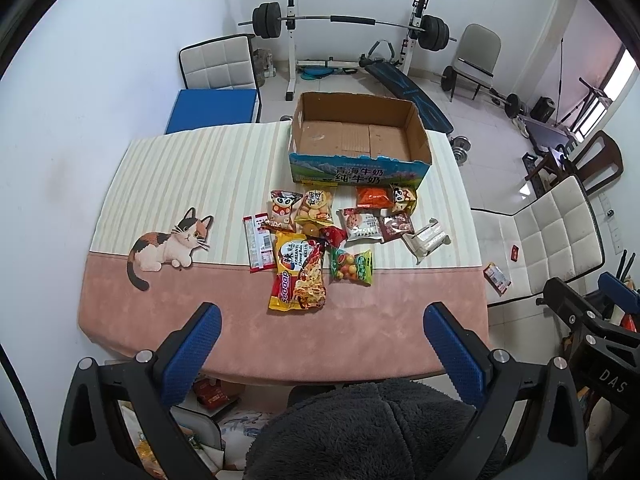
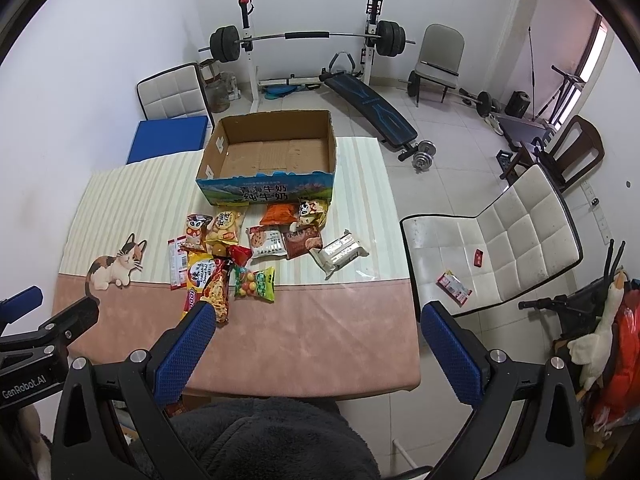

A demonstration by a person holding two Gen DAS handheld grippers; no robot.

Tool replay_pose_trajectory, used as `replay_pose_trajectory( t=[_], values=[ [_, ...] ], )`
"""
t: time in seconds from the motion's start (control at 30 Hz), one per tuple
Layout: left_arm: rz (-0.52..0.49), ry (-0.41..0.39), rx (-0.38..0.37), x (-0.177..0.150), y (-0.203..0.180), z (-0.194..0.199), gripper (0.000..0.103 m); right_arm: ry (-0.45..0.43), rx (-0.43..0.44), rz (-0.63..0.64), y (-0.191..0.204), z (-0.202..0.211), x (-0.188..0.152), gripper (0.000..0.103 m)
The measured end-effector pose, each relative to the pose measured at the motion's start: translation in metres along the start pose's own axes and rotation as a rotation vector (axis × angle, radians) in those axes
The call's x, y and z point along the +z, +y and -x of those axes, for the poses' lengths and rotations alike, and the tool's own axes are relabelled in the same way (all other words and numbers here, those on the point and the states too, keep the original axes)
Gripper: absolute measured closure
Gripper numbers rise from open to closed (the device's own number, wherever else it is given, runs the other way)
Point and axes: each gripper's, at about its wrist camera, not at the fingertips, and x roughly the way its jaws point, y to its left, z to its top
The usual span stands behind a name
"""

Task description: Organize snacks

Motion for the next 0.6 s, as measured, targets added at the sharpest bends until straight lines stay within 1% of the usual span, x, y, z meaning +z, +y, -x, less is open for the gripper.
replay_pose_trajectory(
  t=[0.6],
  values=[
    [0.001, -0.001, -0.003, 0.0012, -0.0002, 0.0021, 0.0, -0.008, 0.015, 0.005, 0.0034, 0.0006, -0.0028, 0.0]
  ],
)
